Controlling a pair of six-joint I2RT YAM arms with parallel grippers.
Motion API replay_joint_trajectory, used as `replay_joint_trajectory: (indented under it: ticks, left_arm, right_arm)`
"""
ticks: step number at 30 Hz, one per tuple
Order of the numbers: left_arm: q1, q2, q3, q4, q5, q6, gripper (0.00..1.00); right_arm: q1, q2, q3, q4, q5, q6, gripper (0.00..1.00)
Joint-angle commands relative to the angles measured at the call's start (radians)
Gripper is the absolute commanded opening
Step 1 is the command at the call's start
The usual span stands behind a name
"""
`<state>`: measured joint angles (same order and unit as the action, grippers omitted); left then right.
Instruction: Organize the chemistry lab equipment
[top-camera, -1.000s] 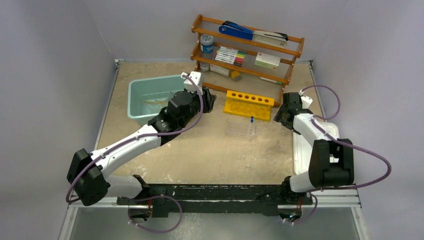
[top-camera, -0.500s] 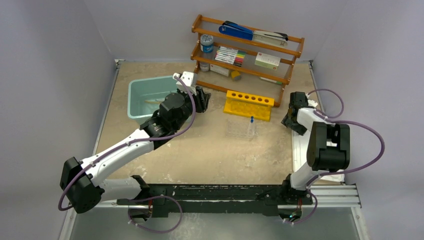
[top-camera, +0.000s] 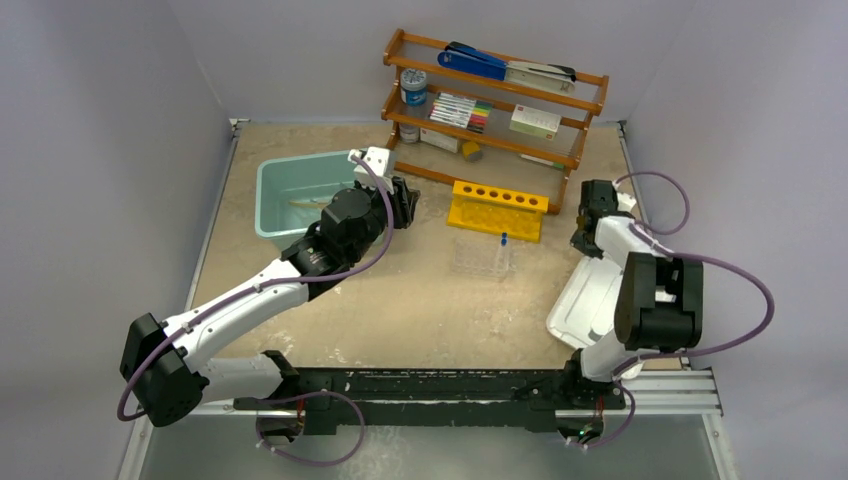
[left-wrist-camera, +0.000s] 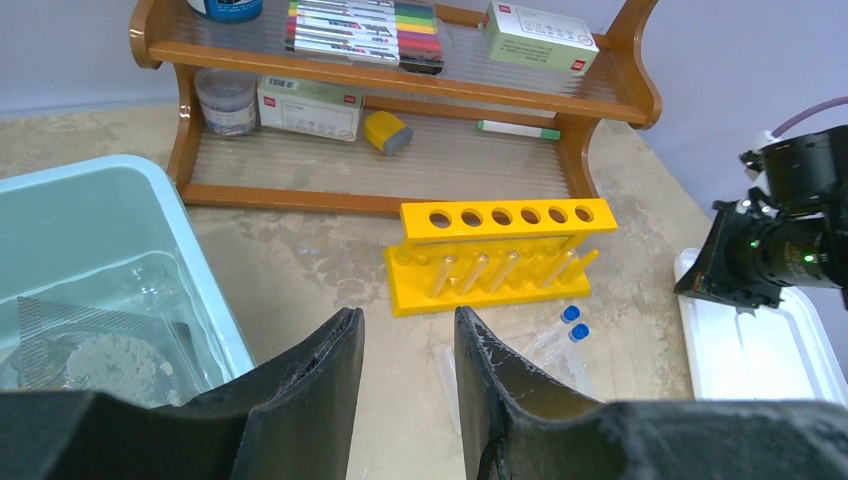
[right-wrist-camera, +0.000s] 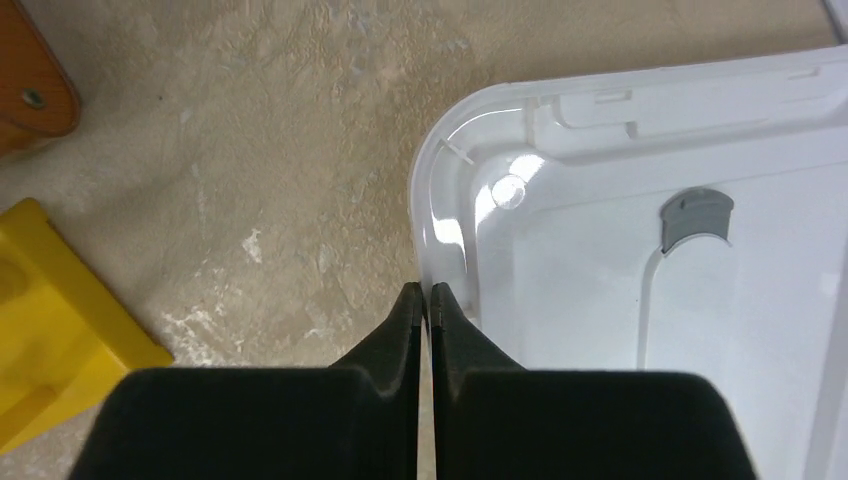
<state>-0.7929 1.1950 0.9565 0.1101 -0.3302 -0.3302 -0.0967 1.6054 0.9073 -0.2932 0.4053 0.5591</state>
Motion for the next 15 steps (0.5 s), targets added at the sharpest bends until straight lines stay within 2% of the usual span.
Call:
replay_joint_trajectory:
  ticks: [1, 8, 15]
  left_arm:
    - [0.001, -0.009, 0.005, 0.042, -0.007, 0.002, 0.38]
    - [0.001, -0.007, 0.011, 0.041, 0.001, -0.012, 0.37]
    - [0.004, -0.02, 0.015, 0.043, 0.042, -0.032, 0.37]
  right_arm:
    - [-0.001, -0.139, 0.022, -0.07, 0.065, 0.025, 0.0]
    - [0.0, -0.372, 0.085, -0.059, 0.051, -0.024, 0.0]
    - [0.0, -0.649, 0.041, 0.127, -0.091, -0.107, 0.0]
